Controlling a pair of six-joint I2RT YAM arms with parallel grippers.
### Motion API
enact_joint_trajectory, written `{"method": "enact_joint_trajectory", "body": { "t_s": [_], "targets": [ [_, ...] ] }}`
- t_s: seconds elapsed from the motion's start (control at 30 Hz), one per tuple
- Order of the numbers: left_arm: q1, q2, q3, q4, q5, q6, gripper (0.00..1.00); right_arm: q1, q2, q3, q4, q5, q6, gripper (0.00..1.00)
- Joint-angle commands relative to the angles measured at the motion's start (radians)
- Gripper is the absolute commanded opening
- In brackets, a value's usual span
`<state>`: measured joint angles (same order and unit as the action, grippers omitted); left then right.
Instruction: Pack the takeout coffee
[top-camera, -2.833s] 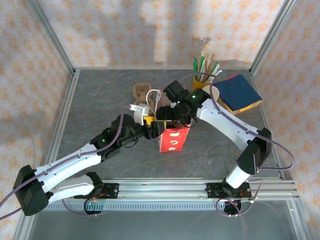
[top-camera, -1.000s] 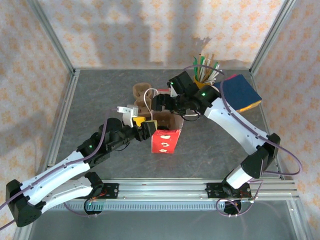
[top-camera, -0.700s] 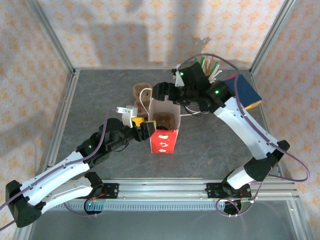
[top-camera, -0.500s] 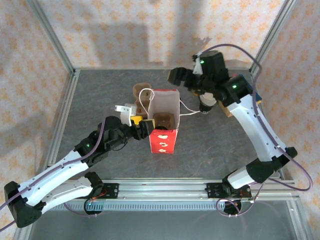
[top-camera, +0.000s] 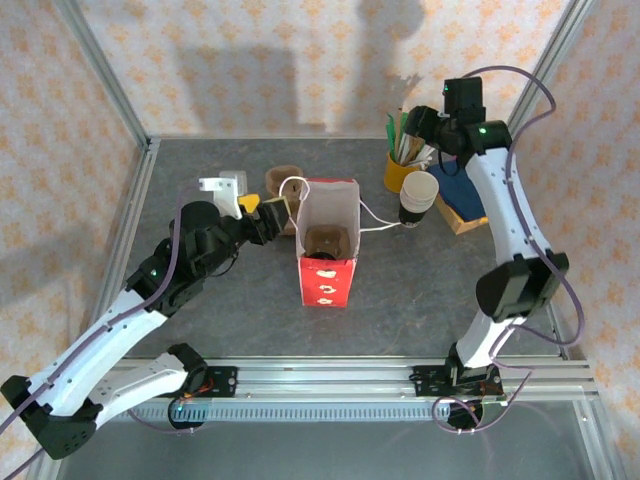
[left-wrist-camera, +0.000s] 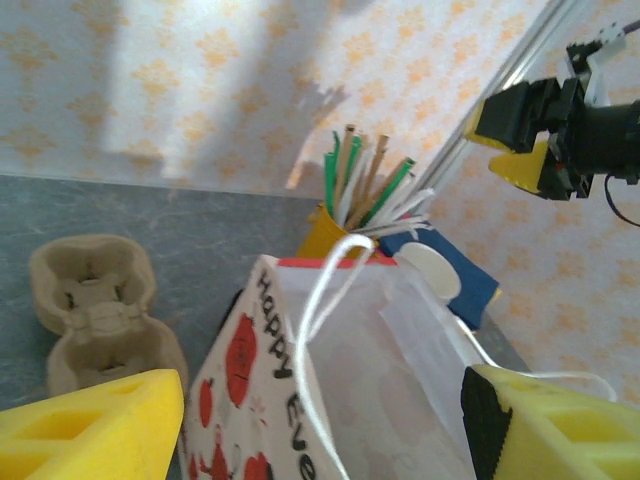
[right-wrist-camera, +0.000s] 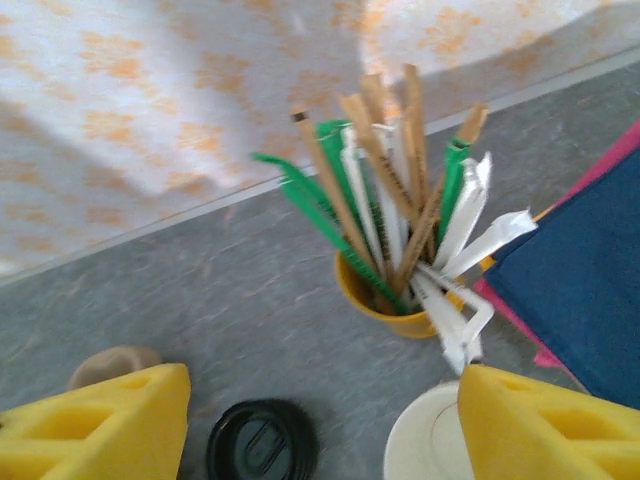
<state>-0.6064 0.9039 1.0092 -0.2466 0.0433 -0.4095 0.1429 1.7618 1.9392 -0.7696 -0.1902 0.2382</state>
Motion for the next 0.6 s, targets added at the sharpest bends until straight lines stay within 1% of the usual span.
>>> {"method": "enact_joint_trajectory", "body": {
  "t_s": [0.0,0.17,0.3,0.37,0.57],
  "targets": [
    [0.032,0.017,0.037,-0.031,0.007,0.035,0.75,-0.040,0.068,0.048,0.033,0.054,-0.046,0.67],
    [0.068,0.062,0.038,-0.024,0.043,0.044,0.75,-0.081,0.137,0.054,0.031,0.034,-0.042,0.57],
    [0.093,0.088,0.028,0.001,0.078,0.045,0.75,-0.090,0.162,0.038,0.055,0.027,-0.042,0.55],
    [0.105,0.100,0.021,0.016,0.099,0.043,0.76,-0.095,0.179,0.044,0.071,0.018,-0.051,0.52],
    [0.129,0.116,0.009,0.036,0.126,0.043,0.76,-0.096,0.242,0.113,0.089,-0.008,-0.096,0.50]
  ]
}}
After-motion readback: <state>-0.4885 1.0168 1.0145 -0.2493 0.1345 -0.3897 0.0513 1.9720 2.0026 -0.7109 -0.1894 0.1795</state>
